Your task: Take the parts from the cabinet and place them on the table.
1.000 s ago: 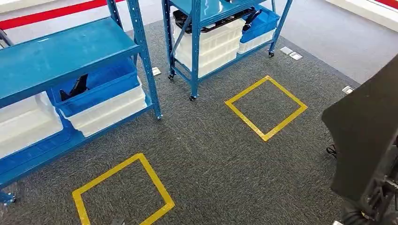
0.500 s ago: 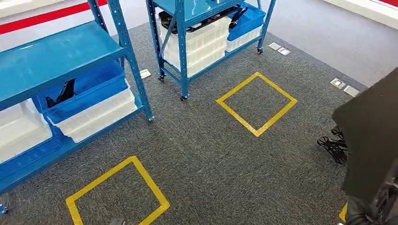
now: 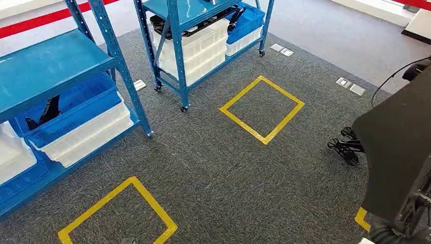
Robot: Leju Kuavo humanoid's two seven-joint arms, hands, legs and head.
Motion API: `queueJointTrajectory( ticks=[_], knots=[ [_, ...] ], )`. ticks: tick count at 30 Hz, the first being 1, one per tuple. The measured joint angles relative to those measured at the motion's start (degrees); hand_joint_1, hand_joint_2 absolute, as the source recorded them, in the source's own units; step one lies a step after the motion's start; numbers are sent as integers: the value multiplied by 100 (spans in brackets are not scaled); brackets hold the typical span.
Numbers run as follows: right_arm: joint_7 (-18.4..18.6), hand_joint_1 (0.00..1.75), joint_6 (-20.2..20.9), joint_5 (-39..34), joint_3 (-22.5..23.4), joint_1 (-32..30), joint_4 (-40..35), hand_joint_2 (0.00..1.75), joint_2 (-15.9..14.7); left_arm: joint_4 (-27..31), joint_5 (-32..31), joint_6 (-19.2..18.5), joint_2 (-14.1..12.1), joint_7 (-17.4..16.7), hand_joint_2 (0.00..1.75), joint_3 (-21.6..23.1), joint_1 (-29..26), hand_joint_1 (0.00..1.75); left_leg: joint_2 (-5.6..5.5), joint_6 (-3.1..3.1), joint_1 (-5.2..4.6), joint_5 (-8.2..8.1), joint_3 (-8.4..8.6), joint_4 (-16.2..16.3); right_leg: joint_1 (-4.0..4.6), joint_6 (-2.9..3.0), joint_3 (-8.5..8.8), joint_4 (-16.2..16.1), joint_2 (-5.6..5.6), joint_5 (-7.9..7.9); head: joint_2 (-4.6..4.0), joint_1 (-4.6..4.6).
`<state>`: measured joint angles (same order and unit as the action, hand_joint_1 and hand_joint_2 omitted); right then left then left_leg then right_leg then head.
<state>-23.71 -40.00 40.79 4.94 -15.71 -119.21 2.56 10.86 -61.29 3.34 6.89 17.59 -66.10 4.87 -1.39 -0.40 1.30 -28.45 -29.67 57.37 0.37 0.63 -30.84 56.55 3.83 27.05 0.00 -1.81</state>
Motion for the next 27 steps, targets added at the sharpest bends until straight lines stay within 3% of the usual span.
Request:
queueJointTrajectory(
  ticks=[1, 2, 4, 5, 6, 7, 9, 10, 11, 13, 15, 16, 17, 19, 20, 21, 22, 23, 24, 25, 26, 27],
  knots=[
    [15, 134, 0, -7, 0, -7, 0, 175, -2, 2, 0, 2, 0, 0, 175, -2, 3, 0, 37, 20, 0, 10, 0, -4, 7, -26, -46, 108, -123, 87, 0, 7],
    [11, 134, 0, -7, 0, 8, 0, 175, -4, 7, 2, 22, 0, 4, 175, -9, 4, 0, 79, 39, 6, 12, 1, -9, 0, -50, -189, 401, -204, 280, 0, 57],
    [13, 134, 0, -7, 0, 1, 0, 175, -9, 7, 7, 20, -2, 0, 175, -44, 0, 0, 168, 46, 12, 6, -11, -11, -37, -94, -712, 1424, -280, 752, 0, 68],
    [13, 134, 0, -7, -2, -4, 2, 175, -9, 7, 7, 20, -2, -2, 175, -55, -3, 0, 208, 48, 12, 1, -15, -11, -57, -105, -910, 1796, -291, 857, 0, 72],
    [15, 134, 0, -7, 0, -5, 2, 175, -9, 7, 7, 20, -2, -4, 175, -57, -8, 0, 250, 48, 13, -2, -13, -11, -71, -118, -990, 1909, -297, 833, 0, 72],
    [15, 134, 0, -7, 0, -4, 2, 175, -9, 4, 7, 17, -2, -11, 175, -57, -5, 0, 283, 44, 17, -7, -7, -11, -73, -122, -917, 1741, -306, 679, 0, 72],
    [15, 134, 0, -7, 0, -4, 2, 175, -9, 4, 7, 17, 0, -11, 175, -59, 5, 0, 340, 33, 26, -13, 11, -17, -63, -98, -411, 741, -366, 189, 0, 74],
    [15, 134, 0, -7, 0, -1, 2, 175, -9, 4, 7, 17, 0, -11, 175, -59, 7, 0, 366, 26, 27, -15, 26, -23, -45, -65, -93, 184, -503, 30, 0, 81],
    [15, 134, 0, -7, 0, 9, 2, 175, -9, 4, 7, 17, 0, -13, 175, -59, 2, 0, 379, -14, -1, -42, 48, -18, -4, -59, 16, -66, -644, 24, 0, 90],
    [11, 134, -2, -7, -2, -2, 0, 175, -9, 4, 9, 18, 0, -15, 175, -61, 4, 0, 418, -94, 11, -48, 64, -48, 25, -65, -22, -35, -590, 24, 0, 85],
    [22, 134, -2, -11, 2, -18, -2, 175, -9, 4, 9, 17, 7, -20, 175, -61, 10, 0, 491, -168, 15, -30, 134, -130, 35, -11, -6, -102, -494, -25, 0, 94],
    [24, 134, -2, -13, 0, -29, -2, 175, -6, 4, 9, 17, 6, -20, 175, -61, 12, 0, 404, -187, 21, -73, 139, -54, -46, 27, 40, -152, -475, -95, 0, 66],
    [20, 134, -2, -13, -2, -19, -2, 175, -7, 4, 11, 17, 4, -18, 175, -63, 11, 0, 282, -175, 13, -242, 43, 160, -42, 54, 40, -152, -451, -91, 0, 46],
    [24, 134, 0, -13, 0, -22, 0, 175, -9, 2, 17, 17, 7, -22, 175, -66, -1, 0, 171, -177, -22, -739, -394, 1104, -34, 96, 52, -152, -408, -84, 0, -9],
    [26, 134, 0, -13, -2, -26, 2, 175, -9, -2, 20, 17, 7, -28, 175, -68, -9, 0, 158, -177, -30, -906, -629, 1573, -27, 101, 50, -152, -375, -81, 0, -24],
    [26, 134, 0, -13, -4, -34, 2, 175, -9, -2, 22, 17, 7, -28, 175, -70, -16, 0, 156, -176, -36, -921, -760, 1799, -25, 104, 48, -151, -336, -79, 0, -37],
    [31, 134, 0, -13, -2, -37, 2, 175, -9, -2, 24, 17, 7, -31, 175, -74, -20, 0, 156, -173, -36, -795, -733, 1691, -26, 103, 52, -150, -298, -77, 0, -46],
    [31, 134, 0, -13, -2, -37, 2, 175, -9, -2, 24, 17, 4, -28, 175, -74, -19, 0, 156, -170, -29, -579, -583, 1333, -30, 100, 54, -145, -260, -77, 0, -63],
    [31, 134, 0, -13, -2, -37, 2, 175, -9, 0, 24, 17, 2, -28, 175, -76, -17, 0, 148, -168, -19, -325, -339, 804, -36, 92, 67, -137, -221, -77, 0, -79],
    [31, 134, 0, -13, -2, -39, 2, 175, -9, 0, 24, 17, 0, -28, 175, -74, -13, 0, 64, -173, -5, -96, -51, 221, -45, 70, 71, -118, -189, -68, 0, -94],
    [31, 134, 0, -13, 0, -37, 2, 175, -9, -2, 24, 17, 2, -26, 175, -76, -7, 0, -90, -182, -6, -44, 76, -51, -19, 21, 72, -84, -168, -40, 0, -131],
    [31, 134, 0, -13, 0, -37, 2, 175, -11, -2, 24, 15, 9, -26, 175, -74, -2, 0, -31, -132, 1, -17, 78, -67, 8, 2, 70, -75, -135, 1, 0, -109]
  ],
)
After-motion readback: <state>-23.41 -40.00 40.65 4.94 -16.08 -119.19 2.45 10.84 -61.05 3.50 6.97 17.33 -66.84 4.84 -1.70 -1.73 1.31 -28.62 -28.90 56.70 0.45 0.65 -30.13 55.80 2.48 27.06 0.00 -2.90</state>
